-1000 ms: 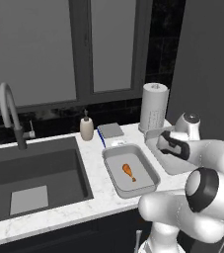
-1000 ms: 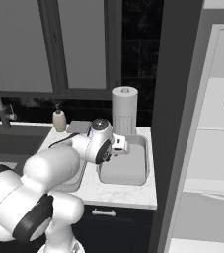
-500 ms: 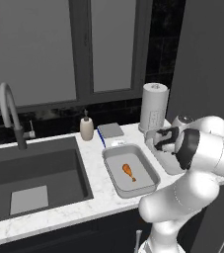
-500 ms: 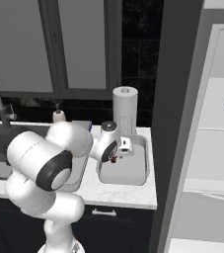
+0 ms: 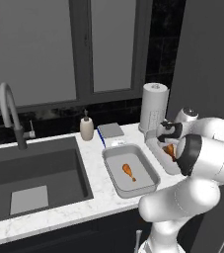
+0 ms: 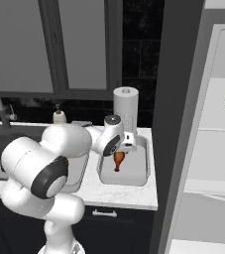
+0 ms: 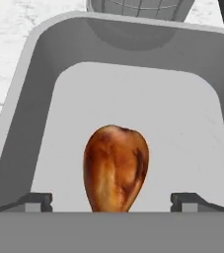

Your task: Place one cucumber and one chicken drumstick in each tupperware on the nearby counter, to pack two identical lunches.

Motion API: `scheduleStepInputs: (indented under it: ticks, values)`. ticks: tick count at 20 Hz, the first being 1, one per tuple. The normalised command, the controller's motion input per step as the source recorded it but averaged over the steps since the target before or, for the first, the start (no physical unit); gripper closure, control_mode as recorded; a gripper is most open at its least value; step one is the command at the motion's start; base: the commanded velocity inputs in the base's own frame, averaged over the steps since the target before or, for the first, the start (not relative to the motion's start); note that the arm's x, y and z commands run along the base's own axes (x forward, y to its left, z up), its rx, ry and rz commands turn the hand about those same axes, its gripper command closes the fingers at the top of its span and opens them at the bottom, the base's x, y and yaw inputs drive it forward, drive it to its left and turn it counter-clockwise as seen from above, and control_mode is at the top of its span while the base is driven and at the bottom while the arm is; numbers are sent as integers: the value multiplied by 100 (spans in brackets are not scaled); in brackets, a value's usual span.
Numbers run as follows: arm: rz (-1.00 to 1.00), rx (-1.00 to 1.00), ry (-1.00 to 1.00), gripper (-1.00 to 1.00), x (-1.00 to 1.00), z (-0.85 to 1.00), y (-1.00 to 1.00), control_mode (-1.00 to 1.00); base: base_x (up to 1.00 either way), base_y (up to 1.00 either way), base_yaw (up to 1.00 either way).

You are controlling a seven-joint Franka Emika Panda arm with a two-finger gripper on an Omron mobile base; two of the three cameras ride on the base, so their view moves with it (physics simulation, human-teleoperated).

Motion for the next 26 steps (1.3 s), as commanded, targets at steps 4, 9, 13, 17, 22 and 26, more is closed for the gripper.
scheduleStepInputs:
  ticks: [4,9,13,17,22,26]
  values:
    - [0,-2,-4,-100,-53,100,46,-100,0,0,0]
    - [0,-3,-9,-100,-82,90,49,-100,0,0,0]
    - [0,0,-13,-100,-100,78,30,-100,0,0,0]
    - [0,0,-10,-100,-99,48,36,-100,0,0,0]
    - [0,-3,-9,-100,-82,41,50,-100,0,0,0]
    - [2,-4,-13,-100,-95,11,44,-100,0,0,0]
